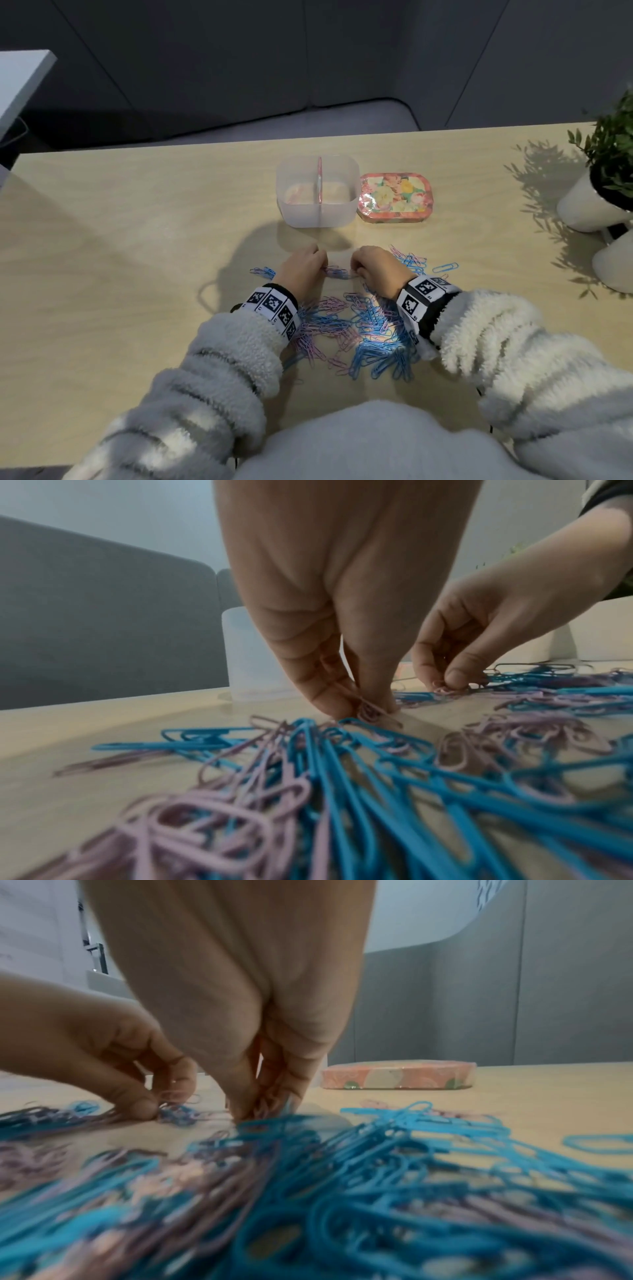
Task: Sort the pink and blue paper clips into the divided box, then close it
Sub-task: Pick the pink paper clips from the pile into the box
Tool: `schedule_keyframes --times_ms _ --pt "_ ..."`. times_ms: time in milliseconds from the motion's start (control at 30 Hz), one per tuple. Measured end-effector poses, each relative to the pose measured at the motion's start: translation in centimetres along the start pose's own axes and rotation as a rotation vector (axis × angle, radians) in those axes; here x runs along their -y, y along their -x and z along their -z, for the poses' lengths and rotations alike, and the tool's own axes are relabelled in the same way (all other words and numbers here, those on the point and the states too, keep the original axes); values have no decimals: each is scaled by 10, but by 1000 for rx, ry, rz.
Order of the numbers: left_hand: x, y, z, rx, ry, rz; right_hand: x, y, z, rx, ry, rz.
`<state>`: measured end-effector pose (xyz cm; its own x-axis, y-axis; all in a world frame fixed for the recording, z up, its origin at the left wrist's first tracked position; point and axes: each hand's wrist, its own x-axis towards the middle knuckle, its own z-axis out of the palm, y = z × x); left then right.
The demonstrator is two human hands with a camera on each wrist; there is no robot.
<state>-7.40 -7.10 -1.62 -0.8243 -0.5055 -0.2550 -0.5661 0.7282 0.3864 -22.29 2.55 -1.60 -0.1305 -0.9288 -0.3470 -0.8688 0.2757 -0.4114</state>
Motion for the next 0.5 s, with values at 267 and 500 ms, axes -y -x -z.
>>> schedule_keyframes --times_ms 267,500 --pt "13 11 3 -29 149 94 16 -19 52 -211 -365 -37" --pt "14 14 7 -109 289 136 59 -87 100 -452 -617 -63"
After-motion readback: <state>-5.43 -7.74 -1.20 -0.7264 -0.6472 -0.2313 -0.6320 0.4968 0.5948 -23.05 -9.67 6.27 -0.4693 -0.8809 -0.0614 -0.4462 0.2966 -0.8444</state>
